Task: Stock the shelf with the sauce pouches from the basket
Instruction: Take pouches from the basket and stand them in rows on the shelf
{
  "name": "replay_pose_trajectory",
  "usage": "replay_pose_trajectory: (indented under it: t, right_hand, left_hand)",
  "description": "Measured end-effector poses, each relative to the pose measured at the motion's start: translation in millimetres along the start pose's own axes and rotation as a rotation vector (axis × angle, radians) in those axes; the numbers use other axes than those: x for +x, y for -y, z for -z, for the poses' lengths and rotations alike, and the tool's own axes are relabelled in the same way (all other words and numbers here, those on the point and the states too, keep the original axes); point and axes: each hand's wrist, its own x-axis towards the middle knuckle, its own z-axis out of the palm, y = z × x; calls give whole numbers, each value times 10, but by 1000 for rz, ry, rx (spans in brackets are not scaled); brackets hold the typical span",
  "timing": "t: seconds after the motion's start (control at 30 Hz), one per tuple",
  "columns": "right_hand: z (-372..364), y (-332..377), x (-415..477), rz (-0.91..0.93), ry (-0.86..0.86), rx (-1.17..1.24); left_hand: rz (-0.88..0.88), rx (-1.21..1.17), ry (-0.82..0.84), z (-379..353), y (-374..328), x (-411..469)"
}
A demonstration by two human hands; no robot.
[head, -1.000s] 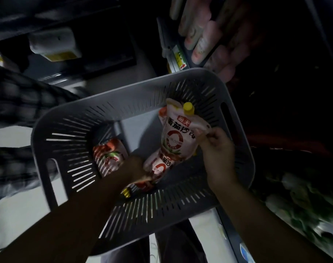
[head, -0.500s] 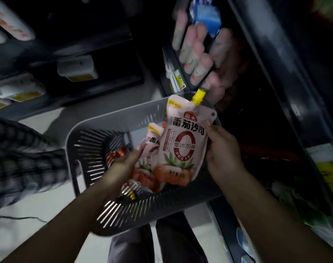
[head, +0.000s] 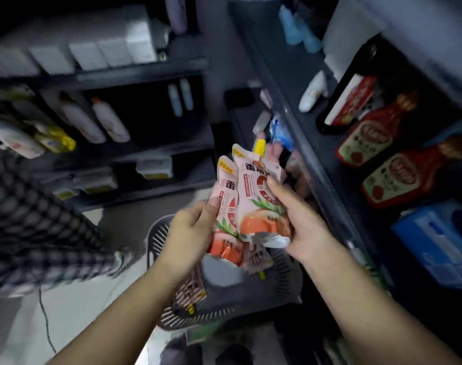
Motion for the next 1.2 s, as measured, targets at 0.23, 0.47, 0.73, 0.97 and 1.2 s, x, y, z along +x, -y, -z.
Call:
replay_pose_trajectory:
  t: [0.23, 0.47, 0.73, 0.97, 1.2]
  right_hand:
    - [-555, 373, -763, 70, 147, 129]
    - [-1128, 611, -1772, 305, 157, 33]
    - [-1134, 365, -3107, 675, -100, 20]
    - [-659, -152, -4447, 901, -344, 312]
    - [-66, -789, -5834, 1019, -662, 388]
  left_hand:
    - [84, -330, 239, 332, -763, -400]
    - [-17, -437, 576, 555, -1339, -791]
    - [-278, -273, 782, 192, -1703, -1473]
    - [-328, -145, 1159, -714, -1671, -2477]
    - [-292, -27, 1461, -1595, -1397, -3783]
